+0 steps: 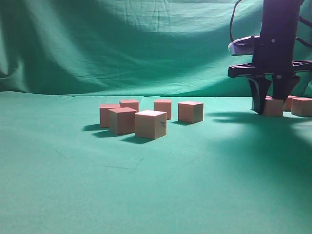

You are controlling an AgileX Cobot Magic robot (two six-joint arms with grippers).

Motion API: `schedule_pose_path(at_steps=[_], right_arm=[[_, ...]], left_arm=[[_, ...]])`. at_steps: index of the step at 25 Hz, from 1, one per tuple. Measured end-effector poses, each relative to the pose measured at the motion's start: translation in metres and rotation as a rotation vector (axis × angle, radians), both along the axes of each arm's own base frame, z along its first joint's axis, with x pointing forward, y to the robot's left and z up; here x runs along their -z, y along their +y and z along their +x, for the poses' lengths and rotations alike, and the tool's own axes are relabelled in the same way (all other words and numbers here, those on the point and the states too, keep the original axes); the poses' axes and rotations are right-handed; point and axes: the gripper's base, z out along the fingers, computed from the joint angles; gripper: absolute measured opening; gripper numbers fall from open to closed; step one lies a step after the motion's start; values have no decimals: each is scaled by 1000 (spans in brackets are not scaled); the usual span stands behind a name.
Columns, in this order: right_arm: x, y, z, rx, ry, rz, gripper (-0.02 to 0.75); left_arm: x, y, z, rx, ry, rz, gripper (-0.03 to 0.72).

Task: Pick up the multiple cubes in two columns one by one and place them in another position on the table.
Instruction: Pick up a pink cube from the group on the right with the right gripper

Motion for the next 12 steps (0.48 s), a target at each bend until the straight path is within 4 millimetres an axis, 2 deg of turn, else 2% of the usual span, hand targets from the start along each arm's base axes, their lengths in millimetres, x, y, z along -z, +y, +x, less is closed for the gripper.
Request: schedule_pose_path(at_steps=[2,6,8,12], right_arm=[[0,0,0,2,4,3,257],[-14,3,2,18,26,29,269],[-27,5,3,26,41,44,269],[-70,16,-3,10,14,80,269]], left_arm=[[0,0,0,0,0,0,0],[0,0,0,0,0,0,0],[0,0,0,0,0,0,0],[0,0,0,0,0,0,0]])
